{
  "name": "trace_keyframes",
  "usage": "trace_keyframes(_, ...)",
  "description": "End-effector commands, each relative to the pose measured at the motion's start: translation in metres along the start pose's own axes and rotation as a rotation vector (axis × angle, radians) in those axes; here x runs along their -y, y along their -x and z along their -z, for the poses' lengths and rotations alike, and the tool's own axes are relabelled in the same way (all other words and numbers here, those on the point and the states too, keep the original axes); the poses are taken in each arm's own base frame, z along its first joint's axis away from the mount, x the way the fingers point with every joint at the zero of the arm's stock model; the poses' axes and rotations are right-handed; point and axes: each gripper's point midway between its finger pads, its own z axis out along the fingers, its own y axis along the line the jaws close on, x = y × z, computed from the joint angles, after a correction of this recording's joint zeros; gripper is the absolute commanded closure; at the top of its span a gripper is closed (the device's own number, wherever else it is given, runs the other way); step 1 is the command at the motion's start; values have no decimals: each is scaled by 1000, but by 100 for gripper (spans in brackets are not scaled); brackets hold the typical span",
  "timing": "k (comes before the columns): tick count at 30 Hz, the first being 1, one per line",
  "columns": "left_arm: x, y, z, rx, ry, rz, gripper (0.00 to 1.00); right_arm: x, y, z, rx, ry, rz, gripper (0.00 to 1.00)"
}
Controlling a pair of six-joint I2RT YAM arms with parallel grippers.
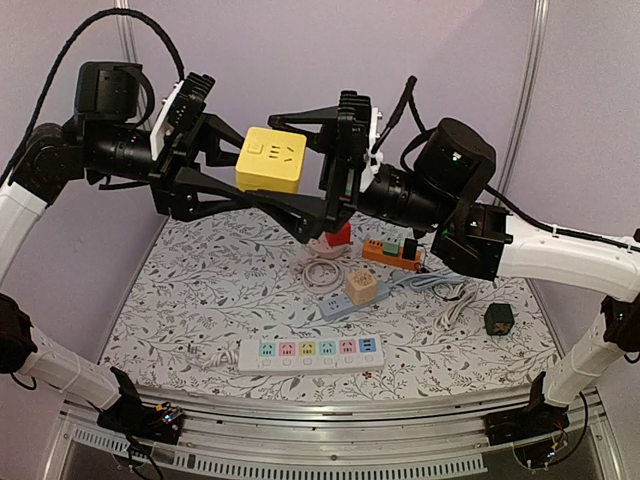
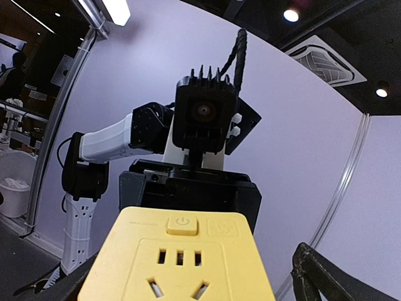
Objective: Insert the plug
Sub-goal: Pick up the plug from the center of the board.
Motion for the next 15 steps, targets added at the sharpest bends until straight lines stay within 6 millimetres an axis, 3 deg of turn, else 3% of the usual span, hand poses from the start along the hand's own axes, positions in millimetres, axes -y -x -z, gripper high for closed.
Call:
trace_keyframes(1, 1, -8, 8, -41, 47, 1, 100, 5, -15, 13, -119, -42, 17, 1)
trace_keyframes(3, 0, -18, 10, -68, 63, -5, 100, 3, -14, 17, -155, -36, 11, 1)
trace_keyframes(9, -14, -52, 18, -219, 176, -102, 100, -18, -47, 48, -487, 82, -38, 1)
trace_keyframes(11, -19, -65, 20, -281, 204, -150, 100, -17, -46, 60, -580, 90, -36, 1)
trace_keyframes(15, -25, -85, 22, -361, 237, -203, 100, -2, -68, 76, -761, 19, -10, 1)
